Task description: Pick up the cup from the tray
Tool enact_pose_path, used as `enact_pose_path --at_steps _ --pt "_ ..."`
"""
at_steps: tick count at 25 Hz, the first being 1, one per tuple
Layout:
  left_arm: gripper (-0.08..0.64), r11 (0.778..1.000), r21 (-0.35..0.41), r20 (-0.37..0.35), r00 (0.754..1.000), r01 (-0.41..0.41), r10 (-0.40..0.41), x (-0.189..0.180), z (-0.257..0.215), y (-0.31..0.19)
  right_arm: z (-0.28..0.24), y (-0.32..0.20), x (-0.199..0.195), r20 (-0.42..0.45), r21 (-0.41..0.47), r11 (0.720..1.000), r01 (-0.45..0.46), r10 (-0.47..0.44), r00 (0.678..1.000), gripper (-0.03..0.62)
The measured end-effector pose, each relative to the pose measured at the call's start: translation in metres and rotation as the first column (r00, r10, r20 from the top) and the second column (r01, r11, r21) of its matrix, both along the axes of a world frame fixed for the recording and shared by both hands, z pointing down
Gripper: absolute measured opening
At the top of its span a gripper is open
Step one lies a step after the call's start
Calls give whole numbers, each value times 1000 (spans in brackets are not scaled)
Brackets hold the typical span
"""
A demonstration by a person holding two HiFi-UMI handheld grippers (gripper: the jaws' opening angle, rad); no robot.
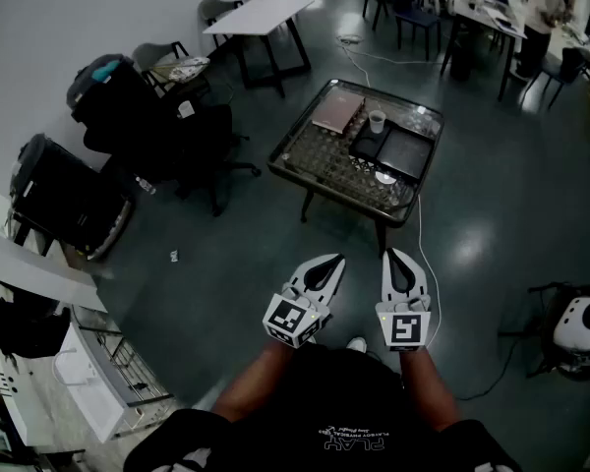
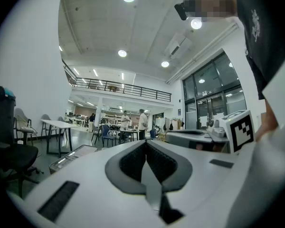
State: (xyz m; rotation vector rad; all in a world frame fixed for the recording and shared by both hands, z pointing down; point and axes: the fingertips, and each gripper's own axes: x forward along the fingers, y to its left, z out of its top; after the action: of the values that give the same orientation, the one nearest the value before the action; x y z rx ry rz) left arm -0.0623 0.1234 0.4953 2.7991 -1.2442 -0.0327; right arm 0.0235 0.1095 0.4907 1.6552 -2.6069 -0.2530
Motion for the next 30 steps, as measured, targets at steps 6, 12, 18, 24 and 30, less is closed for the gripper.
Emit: enact_pose_path --at_steps 6,12,18,24,30 --pt "9 1000 -6 12 1000 18 -18 -21 9 8 1 11 -18 -18 2 1000 18 -18 1000 8" --pt "9 1000 -15 -2 1000 19 -19 -25 11 5 -1 15 -19 8 2 1000 9 -9 1000 8" --pt "9 1000 -23 -2 1000 13 -13 -18 10 -4 -7 9 1 44 -1 998 -66 66 997 8" --pt "9 1000 -18 14 1000 19 -19 -5 14 -7 -5 6 15 67 34 998 -53 51 996 8" --pt "9 1000 -27 11 1000 13 -13 -3 14 -24 -7 -12 20 52 19 997 -70 69 996 8"
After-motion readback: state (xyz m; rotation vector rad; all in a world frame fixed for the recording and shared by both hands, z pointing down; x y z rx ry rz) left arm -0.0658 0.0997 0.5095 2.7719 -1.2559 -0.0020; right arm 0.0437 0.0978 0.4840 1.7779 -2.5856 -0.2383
